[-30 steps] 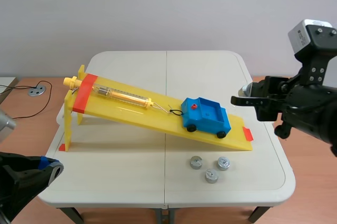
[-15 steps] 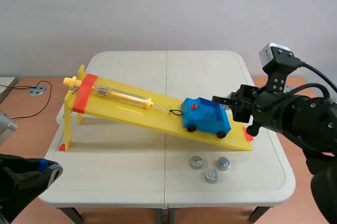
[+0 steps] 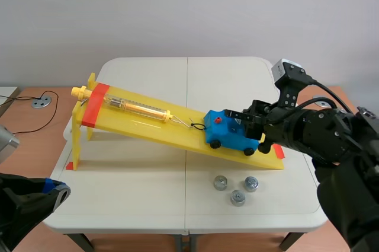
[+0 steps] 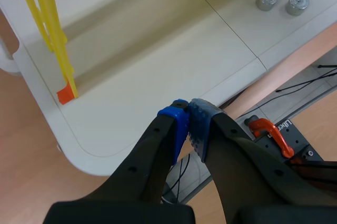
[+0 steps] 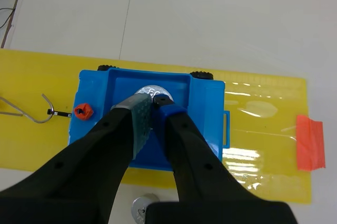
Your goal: Place the four metal weights on the blue cart on the ramp.
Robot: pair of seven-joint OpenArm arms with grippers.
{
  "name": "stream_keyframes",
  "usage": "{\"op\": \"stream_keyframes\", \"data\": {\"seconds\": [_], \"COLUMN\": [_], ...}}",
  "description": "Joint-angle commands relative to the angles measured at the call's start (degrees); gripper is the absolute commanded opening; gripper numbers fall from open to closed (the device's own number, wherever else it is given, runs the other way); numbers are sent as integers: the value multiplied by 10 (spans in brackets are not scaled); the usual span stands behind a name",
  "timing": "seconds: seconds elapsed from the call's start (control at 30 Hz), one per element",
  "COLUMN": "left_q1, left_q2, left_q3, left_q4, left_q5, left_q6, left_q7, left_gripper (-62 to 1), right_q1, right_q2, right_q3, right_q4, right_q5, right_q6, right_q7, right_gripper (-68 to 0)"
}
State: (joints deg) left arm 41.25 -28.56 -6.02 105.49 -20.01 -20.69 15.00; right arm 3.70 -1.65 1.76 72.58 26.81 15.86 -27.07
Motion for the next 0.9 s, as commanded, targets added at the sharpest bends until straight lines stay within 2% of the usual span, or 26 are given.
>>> {"op": "stream_keyframes", "data": {"seconds": [0.0, 0.2, 0.4, 0.5, 0.57, 0.67, 0.87], "left_q1": [-5, -5, -5, -5, -5, -5, -5], "left_q2": [12, 12, 12, 12, 12, 12, 12], "left_q3": [-10, -10, -10, -10, -10, -10, -10], "left_q4": [43, 43, 43, 43, 43, 43, 43], "left_q5": [-42, -42, -42, -42, -42, -42, -42], "left_q6": [-18, -18, -18, -18, -18, -18, -18], "left_q7": [-49, -49, -49, -49, -49, -49, -48], "left_gripper": [-569, -569, -569, -569, -569, -569, -569], "right_q1": [72, 76, 76, 75, 66, 36, -48], "right_q2": [-7, -9, -9, -6, -4, 9, 73], "right_q3": [-11, -11, -10, -4, 13, 38, 55], "right_q4": [41, 34, 34, 43, 67, 128, 248], "right_q5": [17, 5, 5, 6, 7, 28, 65], "right_q6": [35, 32, 35, 52, 64, 67, 80], "right_q7": [93, 108, 105, 92, 72, 52, 25], "right_gripper": [-669, -667, -489, -434, -403, -380, -380]}}
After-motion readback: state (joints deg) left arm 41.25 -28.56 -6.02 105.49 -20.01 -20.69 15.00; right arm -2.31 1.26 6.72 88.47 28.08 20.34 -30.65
